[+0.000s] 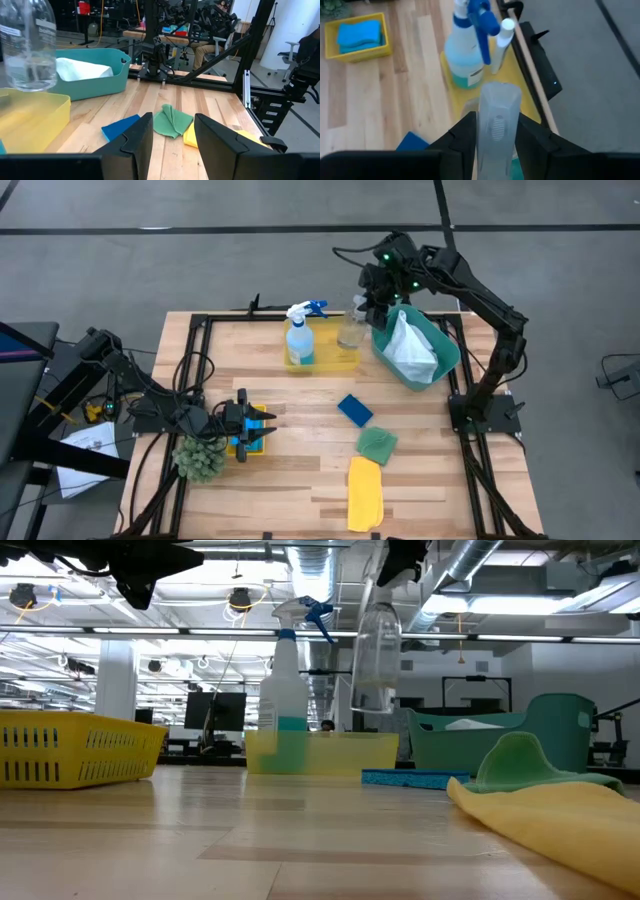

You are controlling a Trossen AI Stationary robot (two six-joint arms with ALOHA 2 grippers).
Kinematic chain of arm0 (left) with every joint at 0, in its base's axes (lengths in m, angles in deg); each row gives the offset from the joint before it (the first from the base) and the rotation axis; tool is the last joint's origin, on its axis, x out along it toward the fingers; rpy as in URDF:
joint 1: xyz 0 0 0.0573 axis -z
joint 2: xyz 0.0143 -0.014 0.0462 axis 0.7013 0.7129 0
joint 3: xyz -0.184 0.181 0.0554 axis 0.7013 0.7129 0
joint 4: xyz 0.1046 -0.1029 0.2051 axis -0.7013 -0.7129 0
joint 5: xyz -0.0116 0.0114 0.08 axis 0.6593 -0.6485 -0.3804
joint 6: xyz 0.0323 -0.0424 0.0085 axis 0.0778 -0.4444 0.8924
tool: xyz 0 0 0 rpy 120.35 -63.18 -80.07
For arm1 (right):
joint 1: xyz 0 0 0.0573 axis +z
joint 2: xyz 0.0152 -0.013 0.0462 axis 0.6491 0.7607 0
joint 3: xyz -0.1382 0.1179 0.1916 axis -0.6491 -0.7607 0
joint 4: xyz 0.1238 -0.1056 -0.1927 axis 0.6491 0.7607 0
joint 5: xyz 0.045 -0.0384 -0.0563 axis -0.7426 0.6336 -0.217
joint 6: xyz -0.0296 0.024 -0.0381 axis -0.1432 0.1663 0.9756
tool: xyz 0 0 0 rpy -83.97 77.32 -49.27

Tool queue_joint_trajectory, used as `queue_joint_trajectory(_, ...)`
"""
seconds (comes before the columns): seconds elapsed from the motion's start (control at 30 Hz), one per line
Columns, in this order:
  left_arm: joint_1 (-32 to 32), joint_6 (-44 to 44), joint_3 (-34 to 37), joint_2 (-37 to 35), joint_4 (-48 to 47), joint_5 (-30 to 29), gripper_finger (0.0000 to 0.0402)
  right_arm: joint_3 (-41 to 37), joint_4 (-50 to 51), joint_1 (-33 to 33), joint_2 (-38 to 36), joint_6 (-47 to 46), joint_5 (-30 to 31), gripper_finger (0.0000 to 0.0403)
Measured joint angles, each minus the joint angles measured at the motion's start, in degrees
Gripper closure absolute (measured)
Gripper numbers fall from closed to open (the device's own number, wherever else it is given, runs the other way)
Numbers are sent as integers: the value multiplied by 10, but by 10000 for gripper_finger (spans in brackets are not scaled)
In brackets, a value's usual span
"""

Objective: Pick & Place Kitchen Items
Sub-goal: Put the transparent spray bottle into the top yellow bin

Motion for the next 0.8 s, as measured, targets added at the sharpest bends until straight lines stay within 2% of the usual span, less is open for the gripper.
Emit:
queue_joint_trajectory(0.4, 0, -38, 0, 0, -16, 0, 262, 0, -36, -11, 0, 6, -16, 297)
queue_joint_trajectory(0.8, 6, -62, 0, 0, -26, 0, 262, 9, -41, -19, 76, 14, -15, 306)
